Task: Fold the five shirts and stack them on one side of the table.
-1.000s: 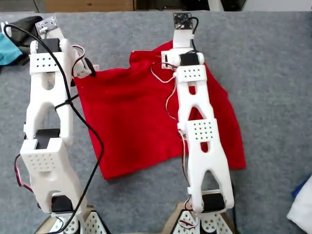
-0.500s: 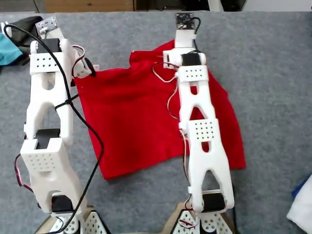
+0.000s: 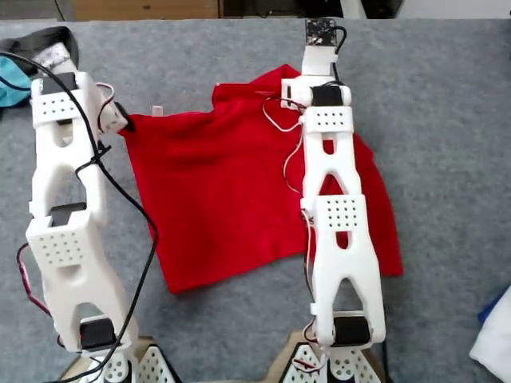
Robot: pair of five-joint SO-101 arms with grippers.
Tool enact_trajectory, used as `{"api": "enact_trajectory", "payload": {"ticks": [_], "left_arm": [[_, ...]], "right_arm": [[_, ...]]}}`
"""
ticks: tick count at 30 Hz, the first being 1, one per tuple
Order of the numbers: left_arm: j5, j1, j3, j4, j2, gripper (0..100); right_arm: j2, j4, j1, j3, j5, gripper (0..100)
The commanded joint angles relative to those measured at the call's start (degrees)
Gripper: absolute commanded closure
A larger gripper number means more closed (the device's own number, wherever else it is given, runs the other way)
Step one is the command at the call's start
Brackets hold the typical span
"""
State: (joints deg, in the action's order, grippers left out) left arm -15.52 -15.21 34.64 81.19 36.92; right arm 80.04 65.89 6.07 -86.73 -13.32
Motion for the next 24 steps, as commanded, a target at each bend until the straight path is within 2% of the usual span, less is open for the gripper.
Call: {"api": "enact_trajectory", "payload": {"ticks": [1,6,15,20,24], "left_arm": [[-5.89,-1.85,2.99,-2.64,0.22,75],[-11.69,-2.02,2.99,-5.01,0.57,75],[-12.75,0.09,2.81,-10.9,0.66,75],[-16.79,2.02,2.37,-15.74,0.75,75],[-17.14,2.64,2.2,-15.74,0.75,75]], "right_arm": [[-5.05,-0.88,0.57,-3.47,0.18,99.2],[-4.97,-0.79,1.01,-3.12,0.18,99.2],[-4.97,-0.79,1.19,-3.03,0.18,99.2],[-4.97,-0.79,1.19,-3.03,0.18,99.2],[-4.88,-0.79,1.19,-3.03,0.18,99.2]]}}
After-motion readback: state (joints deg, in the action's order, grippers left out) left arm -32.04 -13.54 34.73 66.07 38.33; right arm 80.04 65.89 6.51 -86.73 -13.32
